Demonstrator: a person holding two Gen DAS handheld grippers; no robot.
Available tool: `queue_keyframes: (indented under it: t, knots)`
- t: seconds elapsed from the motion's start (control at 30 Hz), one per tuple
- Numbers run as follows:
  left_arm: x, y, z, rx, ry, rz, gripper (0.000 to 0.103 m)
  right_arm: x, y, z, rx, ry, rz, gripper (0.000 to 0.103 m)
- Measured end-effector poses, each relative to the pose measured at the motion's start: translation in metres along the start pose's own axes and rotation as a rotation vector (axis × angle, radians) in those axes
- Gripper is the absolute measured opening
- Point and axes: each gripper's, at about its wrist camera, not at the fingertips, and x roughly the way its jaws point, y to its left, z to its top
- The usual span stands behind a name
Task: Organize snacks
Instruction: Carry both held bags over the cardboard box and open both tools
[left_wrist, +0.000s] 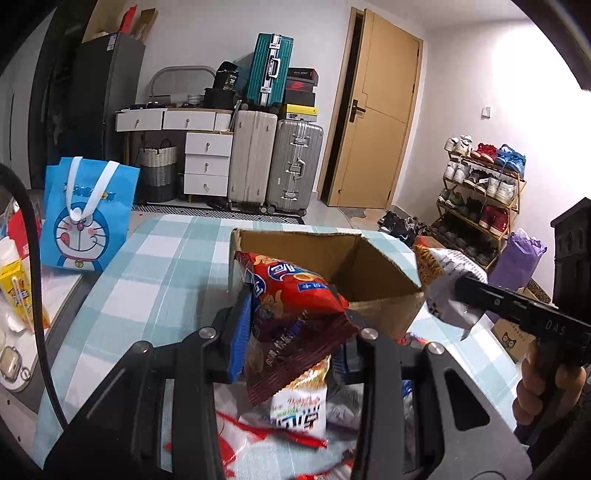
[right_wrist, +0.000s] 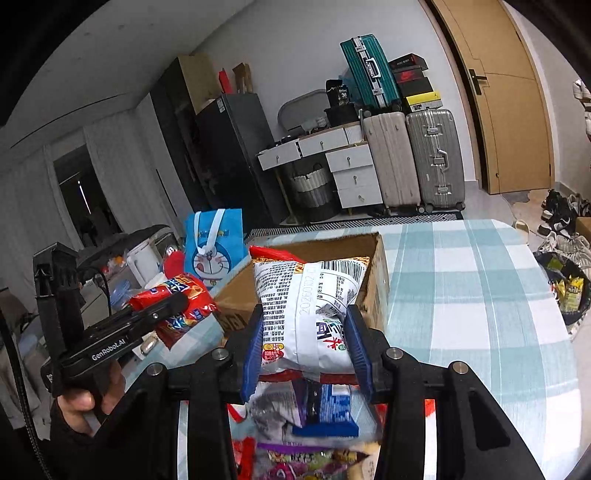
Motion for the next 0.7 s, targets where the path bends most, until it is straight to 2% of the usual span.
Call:
queue_keyframes:
  t: [0.4,0.7]
  knots:
    - [0.043,-0.011,0.029,0.01,-0.004,0.012,0.034,0.036,-0.002,0.023,0.002,0.023,0.009,0.042]
    - [0.079,-0.01,0.034,0.0,0.025,0.028,0.033,0.067,-0.007,0.033,0.019,0.034,0.012,0.042]
